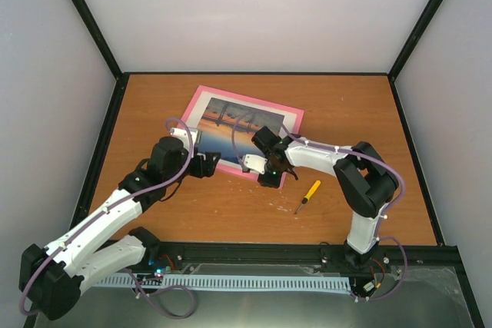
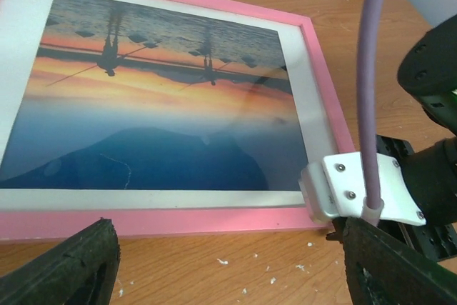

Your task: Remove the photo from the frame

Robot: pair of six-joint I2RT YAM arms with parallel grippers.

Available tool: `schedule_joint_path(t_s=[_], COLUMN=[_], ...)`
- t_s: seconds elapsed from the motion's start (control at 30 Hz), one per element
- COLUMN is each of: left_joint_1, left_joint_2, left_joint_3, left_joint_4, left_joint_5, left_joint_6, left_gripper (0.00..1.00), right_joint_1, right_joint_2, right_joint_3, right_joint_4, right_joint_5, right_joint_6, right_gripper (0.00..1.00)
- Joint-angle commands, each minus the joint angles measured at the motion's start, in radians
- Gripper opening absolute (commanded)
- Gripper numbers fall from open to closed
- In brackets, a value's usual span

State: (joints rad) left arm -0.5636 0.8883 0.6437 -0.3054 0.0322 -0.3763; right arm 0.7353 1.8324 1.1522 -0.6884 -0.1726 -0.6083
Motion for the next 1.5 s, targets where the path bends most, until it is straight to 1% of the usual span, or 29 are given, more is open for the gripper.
schedule_joint_path(t_s=[0.0, 0.07, 0.13, 0.17, 0.23, 0.27, 0.33, 0.4, 0.47, 0.53, 0.6, 0.63, 0.8, 0.87, 1.0, 1.03, 1.07, 1.13, 1.27, 1.47], left_joint_1=[-0.002, -0.002, -0.002, -0.002, -0.004, -0.004, -0.011, -0.048, -0.135, -0.244, -0.318, -0.343, -0.435, -0.445, -0.451, -0.453, -0.455, -0.456, -0.457, -0.461], left_joint_2=[-0.003, -0.007, -0.009, -0.009, -0.001, 0.013, 0.049, 0.079, 0.097, 0.116, 0.132, 0.134, 0.136, 0.161, 0.206, 0.215, 0.223, 0.233, 0.249, 0.294], left_joint_3=[0.022, 0.023, 0.027, 0.027, 0.025, 0.033, 0.056, 0.075, 0.074, 0.064, 0.044, 0.037, -0.008, -0.006, -0.006, -0.017, -0.03, -0.055, -0.076, -0.092], left_joint_4=[0.045, 0.071, 0.099, 0.116, 0.136, 0.137, 0.124, 0.111, 0.122, 0.132, 0.137, 0.169, 0.229, 0.227, 0.237, 0.264, 0.303, 0.38, 0.438, 0.441], left_joint_5=[-0.063, -0.048, 0.009, 0.045, 0.123, 0.126, 0.091, 0.036, -0.057, -0.157, -0.252, -0.282, -0.332, -0.345, -0.348, -0.358, -0.387, -0.408, -0.415, -0.43], left_joint_6=[0.037, 0.06, 0.102, 0.127, 0.197, 0.209, 0.233, 0.285, 0.369, 0.472, 0.585, 0.628, 0.839, 0.885, 0.99, 1.014, 1.034, 1.081, 1.132, 1.163], left_gripper=[0.85, 0.84, 0.81, 0.78, 0.67, 0.66, 0.66, 0.68, 0.7, 0.75, 0.76, 0.76, 0.76, 0.73, 0.72, 0.74, 0.8, 0.82, 0.81, 0.78], right_joint_1=[0.021, 0.02, 0.019, 0.017, 0.002, -0.011, -0.046, -0.08, -0.103, -0.124, -0.142, -0.15, -0.166, -0.166, -0.166, -0.166, -0.166, -0.166, -0.166, -0.167], right_joint_2=[0.003, -0.007, -0.04, -0.061, -0.122, -0.146, -0.185, -0.224, -0.265, -0.298, -0.314, -0.319, -0.362, -0.369, -0.376, -0.377, -0.379, -0.385, -0.396, -0.403], right_joint_3=[-0.065, -0.071, -0.072, -0.069, -0.057, -0.049, -0.021, 0.0, 0.006, 0.009, 0.024, 0.034, 0.049, 0.06, 0.083, 0.089, 0.096, 0.108, 0.116, 0.13], right_joint_4=[0.041, 0.051, 0.045, 0.036, 0.009, -0.011, -0.053, -0.097, -0.13, -0.157, -0.203, -0.226, -0.29, -0.304, -0.331, -0.336, -0.343, -0.362, -0.381, -0.413], right_joint_5=[0.101, 0.127, 0.139, 0.132, 0.095, 0.051, -0.014, -0.067, -0.111, -0.133, -0.143, -0.15, -0.187, -0.202, -0.242, -0.253, -0.268, -0.3, -0.342, -0.357], right_joint_6=[0.011, 0.023, 0.022, 0.02, 0.014, 0.011, -0.004, -0.036, -0.082, -0.12, -0.155, -0.171, -0.202, -0.195, -0.162, -0.153, -0.147, -0.137, -0.118, -0.113], right_gripper=[0.3, 0.24, 0.19, 0.18, 0.15, 0.14, 0.12, 0.11, 0.08, 0.06, 0.05, 0.04, 0.03, 0.03, 0.03, 0.03, 0.03, 0.03, 0.03, 0.03])
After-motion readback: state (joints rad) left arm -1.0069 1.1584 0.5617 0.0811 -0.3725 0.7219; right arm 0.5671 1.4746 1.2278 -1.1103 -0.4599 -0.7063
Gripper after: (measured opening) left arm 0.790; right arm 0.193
